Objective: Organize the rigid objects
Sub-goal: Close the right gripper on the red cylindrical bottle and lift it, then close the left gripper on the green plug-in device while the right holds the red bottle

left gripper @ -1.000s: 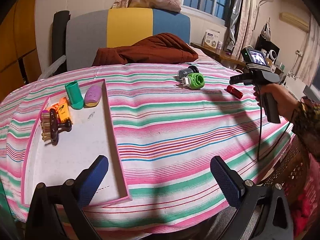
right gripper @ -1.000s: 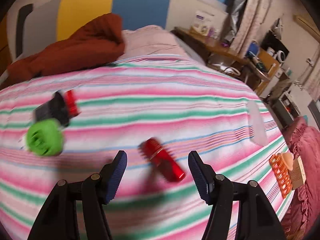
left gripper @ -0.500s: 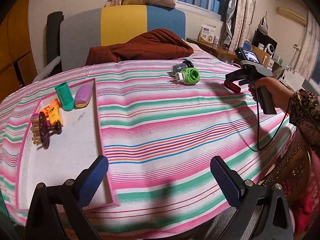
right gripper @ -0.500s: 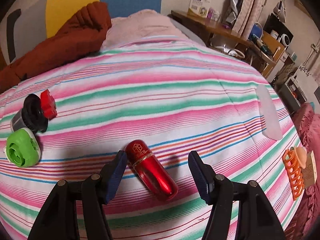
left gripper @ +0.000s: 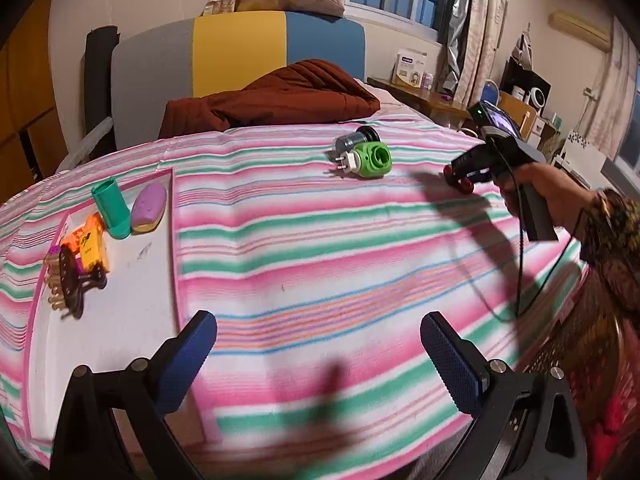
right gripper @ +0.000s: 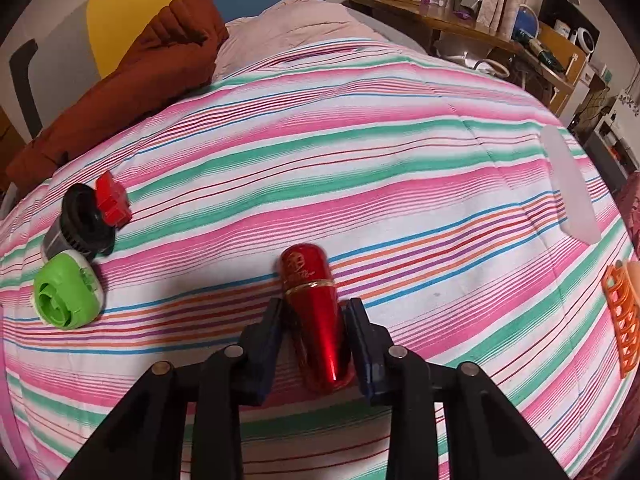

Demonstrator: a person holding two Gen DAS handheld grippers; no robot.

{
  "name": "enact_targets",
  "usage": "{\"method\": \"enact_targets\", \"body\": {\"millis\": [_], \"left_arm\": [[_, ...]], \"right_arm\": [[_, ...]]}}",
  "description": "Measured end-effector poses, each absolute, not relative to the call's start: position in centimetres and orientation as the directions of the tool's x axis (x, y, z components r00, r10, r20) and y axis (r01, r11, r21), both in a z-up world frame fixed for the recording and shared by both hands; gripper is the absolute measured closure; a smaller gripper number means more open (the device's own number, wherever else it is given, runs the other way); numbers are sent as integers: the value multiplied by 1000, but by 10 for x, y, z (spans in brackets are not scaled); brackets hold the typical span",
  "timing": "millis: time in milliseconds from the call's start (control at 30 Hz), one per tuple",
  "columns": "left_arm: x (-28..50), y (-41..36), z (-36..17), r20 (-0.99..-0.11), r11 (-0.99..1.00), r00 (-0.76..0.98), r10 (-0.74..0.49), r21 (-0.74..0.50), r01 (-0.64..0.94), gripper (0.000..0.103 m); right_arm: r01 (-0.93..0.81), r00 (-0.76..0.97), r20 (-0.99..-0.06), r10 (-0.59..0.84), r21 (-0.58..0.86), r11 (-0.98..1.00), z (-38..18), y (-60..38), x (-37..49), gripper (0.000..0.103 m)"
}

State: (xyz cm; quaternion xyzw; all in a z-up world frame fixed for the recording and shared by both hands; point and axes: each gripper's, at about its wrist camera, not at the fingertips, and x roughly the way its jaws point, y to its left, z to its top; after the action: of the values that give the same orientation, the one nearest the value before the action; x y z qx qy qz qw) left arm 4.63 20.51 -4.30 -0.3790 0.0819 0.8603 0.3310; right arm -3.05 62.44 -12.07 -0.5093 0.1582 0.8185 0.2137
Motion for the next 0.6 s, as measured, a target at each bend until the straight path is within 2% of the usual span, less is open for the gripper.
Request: {"method": "enact_targets", "body": {"millis": [200,400,600], "left_arm": [[17,244,-33,-691,-770,-510,513,-107,-630,0],[-28,303,-33,-698,-771,-524,489,-64,-634,0],[-57,364,-43,-691,-748,-596,408,121,-652,0]], "right_arm": [[-471,-406,-908,104,110,-875,-119,612,-28,71],[-462,-396,-913,99,105,-880,-117,607,-26,71],[-464,-393,-914,96,107,-879,-118,607,-28,71]]}}
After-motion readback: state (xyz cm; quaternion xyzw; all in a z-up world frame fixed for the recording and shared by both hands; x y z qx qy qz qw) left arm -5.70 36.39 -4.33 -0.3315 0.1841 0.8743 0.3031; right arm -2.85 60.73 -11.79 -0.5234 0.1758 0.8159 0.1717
